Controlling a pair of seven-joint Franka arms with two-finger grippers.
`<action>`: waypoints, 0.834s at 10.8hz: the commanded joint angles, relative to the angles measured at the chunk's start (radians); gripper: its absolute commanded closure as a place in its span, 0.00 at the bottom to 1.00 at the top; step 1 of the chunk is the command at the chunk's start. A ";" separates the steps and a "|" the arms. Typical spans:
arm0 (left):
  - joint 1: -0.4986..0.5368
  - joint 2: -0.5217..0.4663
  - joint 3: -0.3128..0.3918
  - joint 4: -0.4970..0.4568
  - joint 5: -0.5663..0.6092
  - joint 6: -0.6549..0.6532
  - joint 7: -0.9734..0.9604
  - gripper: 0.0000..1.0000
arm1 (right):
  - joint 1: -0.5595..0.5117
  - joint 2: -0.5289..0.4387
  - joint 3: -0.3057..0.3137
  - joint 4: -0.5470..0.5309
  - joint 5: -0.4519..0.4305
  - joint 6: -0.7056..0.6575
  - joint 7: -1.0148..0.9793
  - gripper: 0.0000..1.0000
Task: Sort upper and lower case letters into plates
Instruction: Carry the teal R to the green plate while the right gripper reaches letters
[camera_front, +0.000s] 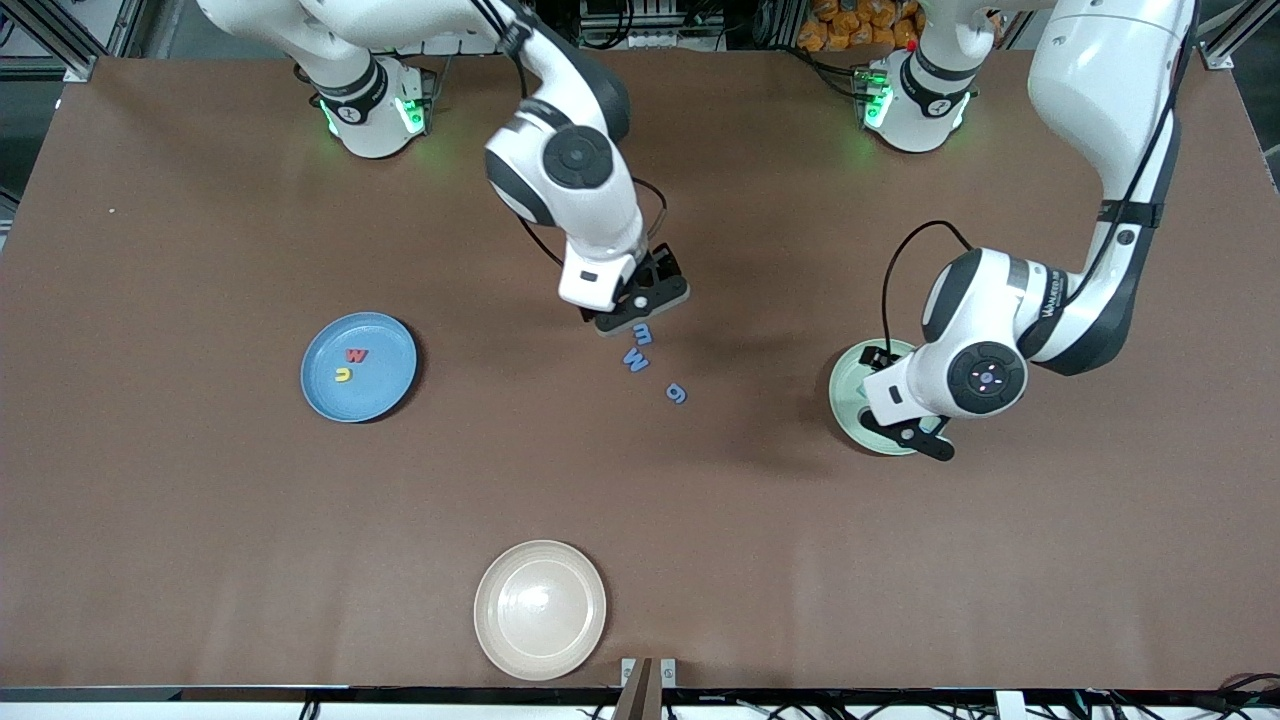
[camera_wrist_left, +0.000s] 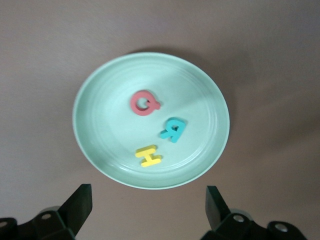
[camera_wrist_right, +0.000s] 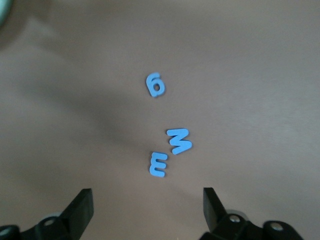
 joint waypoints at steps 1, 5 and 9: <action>0.033 -0.016 -0.009 0.053 -0.004 -0.005 0.006 0.00 | 0.048 0.124 0.005 0.040 -0.161 0.038 0.142 0.11; 0.077 -0.076 -0.006 0.062 -0.048 -0.007 0.006 0.00 | 0.053 0.190 0.004 0.044 -0.256 0.050 0.289 0.20; 0.088 -0.102 0.004 0.091 -0.039 -0.007 -0.003 0.00 | 0.046 0.202 0.004 0.044 -0.244 0.064 0.359 0.34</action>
